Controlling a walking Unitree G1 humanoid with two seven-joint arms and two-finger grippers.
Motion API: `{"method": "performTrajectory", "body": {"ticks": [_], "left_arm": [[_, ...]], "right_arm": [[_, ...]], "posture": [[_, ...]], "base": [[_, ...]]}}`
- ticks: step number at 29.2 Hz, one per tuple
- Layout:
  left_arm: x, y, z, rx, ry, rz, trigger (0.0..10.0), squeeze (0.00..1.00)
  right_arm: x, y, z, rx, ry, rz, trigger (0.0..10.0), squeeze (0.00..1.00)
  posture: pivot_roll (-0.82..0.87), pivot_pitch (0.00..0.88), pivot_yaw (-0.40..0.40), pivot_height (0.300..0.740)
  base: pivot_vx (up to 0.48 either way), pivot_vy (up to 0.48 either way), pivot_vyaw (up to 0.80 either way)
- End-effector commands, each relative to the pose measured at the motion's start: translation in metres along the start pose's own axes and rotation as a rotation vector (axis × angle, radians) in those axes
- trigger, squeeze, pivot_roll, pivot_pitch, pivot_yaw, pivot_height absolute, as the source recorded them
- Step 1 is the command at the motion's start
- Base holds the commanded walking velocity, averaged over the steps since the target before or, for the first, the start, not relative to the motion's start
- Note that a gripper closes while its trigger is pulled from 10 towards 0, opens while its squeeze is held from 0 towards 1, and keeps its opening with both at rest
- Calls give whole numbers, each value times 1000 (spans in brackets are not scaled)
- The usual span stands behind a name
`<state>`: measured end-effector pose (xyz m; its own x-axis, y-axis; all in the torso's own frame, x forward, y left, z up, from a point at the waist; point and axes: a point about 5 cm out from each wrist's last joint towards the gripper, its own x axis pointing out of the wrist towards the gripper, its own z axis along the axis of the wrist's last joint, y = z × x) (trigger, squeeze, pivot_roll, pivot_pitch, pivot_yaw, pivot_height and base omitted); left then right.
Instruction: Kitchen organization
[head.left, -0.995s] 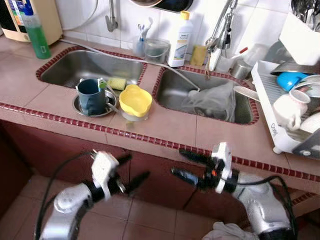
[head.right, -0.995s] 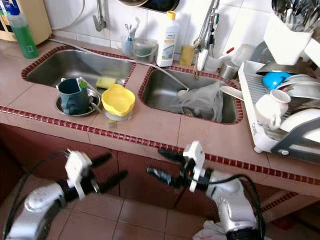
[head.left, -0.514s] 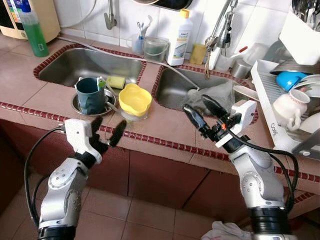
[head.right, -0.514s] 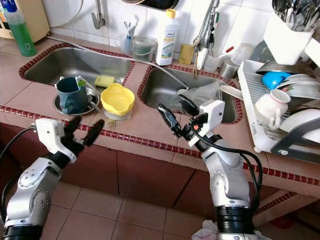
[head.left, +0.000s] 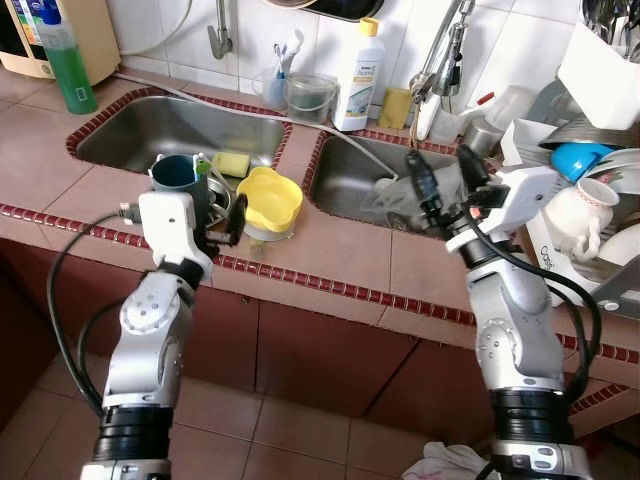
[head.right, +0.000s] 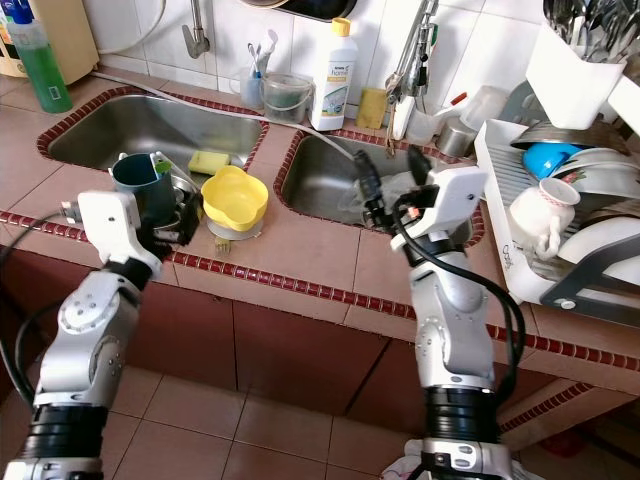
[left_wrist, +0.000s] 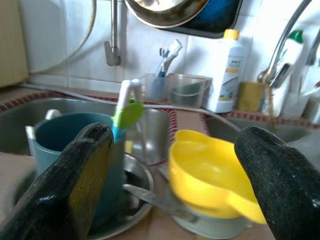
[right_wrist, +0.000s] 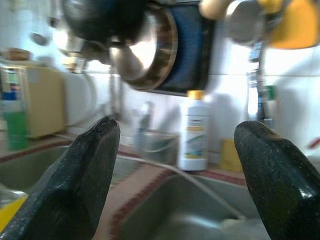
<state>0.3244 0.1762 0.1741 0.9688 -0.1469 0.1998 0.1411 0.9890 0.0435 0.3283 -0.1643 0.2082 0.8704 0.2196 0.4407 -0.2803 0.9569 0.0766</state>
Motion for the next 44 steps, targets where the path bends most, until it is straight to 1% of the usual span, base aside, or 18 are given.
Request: {"method": "performTrajectory", "body": {"ticks": [1, 2, 5, 6, 11, 13, 15, 16, 17, 18, 19, 21, 26, 28, 33, 37, 42, 44], "left_arm": [[0, -6, 6, 43, -27, -41, 10000, 0], [-1, -6, 6, 57, -31, -53, 10000, 0], [-3, -4, 4, 72, -15, -82, 10000, 0], [-4, -5, 5, 96, -13, -105, 10000, 0], [-3, -2, 6, 129, -12, -122, 10000, 0], [2, -1, 6, 143, -10, -132, 10000, 0], [4, -1, 6, 148, -11, -134, 10000, 0], [7, 1, 8, 142, -12, -134, 10000, 0], [7, 1, 8, 142, -12, -134, 10000, 0], [8, 4, 9, 145, -12, -132, 10000, 0], [8, 4, 9, 145, -12, -132, 10000, 0], [10, 13, 10, 156, -3, -119, 10000, 0], [13, 23, 12, 180, -2, -100, 10000, 0], [14, 27, 13, 188, -1, -90, 10000, 0], [14, 34, 10, 205, 18, -61, 10000, 0], [15, 34, 9, 220, 23, -48, 10000, 0], [23, 36, 7, 221, 47, -7, 10000, 0], [25, 36, 7, 220, 49, -1, 10000, 0]], "right_arm": [[-3, -5, 1, -24, -3, -26, 10000, 0], [-4, -5, 1, -17, -2, -26, 10000, 0], [-9, -2, -1, -51, 1, -25, 10000, 0], [-11, -1, -2, -54, 3, -27, 10000, 0], [-14, -2, -1, -59, 1, -33, 10000, 0], [-15, 5, 1, -49, 4, 27, 10000, 0], [-16, 8, 1, -42, 8, 55, 10000, 0], [-18, 15, 1, -44, 27, 127, 10000, 0], [-18, 15, 1, -44, 27, 127, 10000, 0], [-22, 21, 0, -45, 50, 192, 10000, 0], [-22, 21, 0, -45, 50, 192, 10000, 0], [-30, 27, 1, -53, 92, 283, 10000, 0], [-45, 32, 3, -48, 160, 395, 10000, 0], [-54, 35, 4, -37, 206, 465, 10000, 0], [-66, 40, 10, -22, 257, 548, 10000, 0], [-68, 43, 15, -8, 258, 568, 10000, 0], [-67, 55, 26, 31, 243, 615, 10000, 0], [-66, 56, 27, 36, 243, 618, 10000, 0]], "posture": [[89, 0, -90, 740], [89, 0, -89, 740], [82, 0, -83, 740], [82, 0, -79, 740], [80, 0, -81, 740], [73, 0, -80, 740], [71, 0, -79, 740], [67, 0, -78, 740], [67, 0, -78, 740], [58, 0, -76, 740], [58, 0, -76, 740], [45, 0, -75, 740], [37, 0, -79, 740], [29, 0, -79, 740], [12, 0, -79, 740], [8, 2, -81, 740], [7, 26, -80, 740], [7, 26, -80, 740]], "base": [[0, 0, 0], [0, 0, 0], [0, 0, 0], [0, 0, 0], [0, 0, 0], [0, 0, 0], [0, 0, 0], [0, 0, 0], [0, 0, 0], [0, 0, 0], [0, 0, 0], [0, 0, 0], [0, 0, 0], [0, 0, 0], [0, 0, 0], [0, 0, 0], [0, 0, 0], [0, 0, 0]]}}
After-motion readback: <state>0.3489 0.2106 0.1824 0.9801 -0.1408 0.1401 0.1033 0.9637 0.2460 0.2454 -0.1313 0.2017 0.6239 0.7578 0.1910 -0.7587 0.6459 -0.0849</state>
